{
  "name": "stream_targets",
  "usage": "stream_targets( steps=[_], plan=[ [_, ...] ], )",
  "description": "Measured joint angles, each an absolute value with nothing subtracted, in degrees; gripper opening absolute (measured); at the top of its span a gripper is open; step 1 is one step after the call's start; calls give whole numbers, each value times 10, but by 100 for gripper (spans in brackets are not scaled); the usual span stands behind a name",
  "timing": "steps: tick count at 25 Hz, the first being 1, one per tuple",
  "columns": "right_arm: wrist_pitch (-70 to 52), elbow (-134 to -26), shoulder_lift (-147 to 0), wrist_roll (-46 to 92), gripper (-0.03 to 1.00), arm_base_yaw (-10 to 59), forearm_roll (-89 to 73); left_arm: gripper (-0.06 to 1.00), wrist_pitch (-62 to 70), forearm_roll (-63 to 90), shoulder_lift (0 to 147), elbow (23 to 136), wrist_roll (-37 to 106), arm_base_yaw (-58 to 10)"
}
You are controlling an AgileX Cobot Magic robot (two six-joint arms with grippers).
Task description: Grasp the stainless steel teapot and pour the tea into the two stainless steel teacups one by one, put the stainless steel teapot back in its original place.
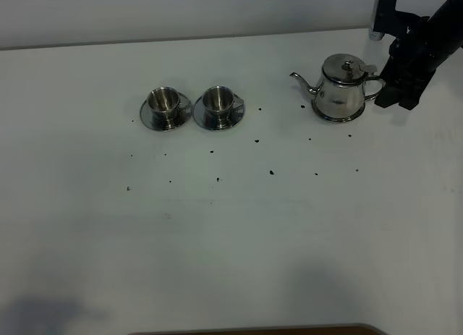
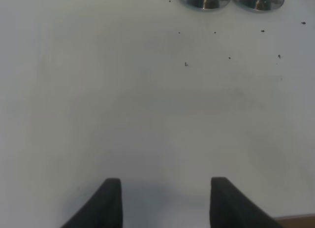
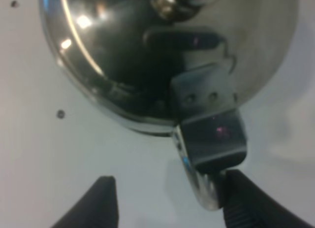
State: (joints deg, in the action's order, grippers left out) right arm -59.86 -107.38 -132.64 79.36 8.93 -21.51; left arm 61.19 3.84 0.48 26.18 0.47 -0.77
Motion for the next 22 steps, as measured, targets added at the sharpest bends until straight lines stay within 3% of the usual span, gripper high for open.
stream_targets(
  steps=[22],
  plan=[
    [-696,-1074,-1326,634,43,89,-281,47,612,38,5,262,5,-8]
  ],
)
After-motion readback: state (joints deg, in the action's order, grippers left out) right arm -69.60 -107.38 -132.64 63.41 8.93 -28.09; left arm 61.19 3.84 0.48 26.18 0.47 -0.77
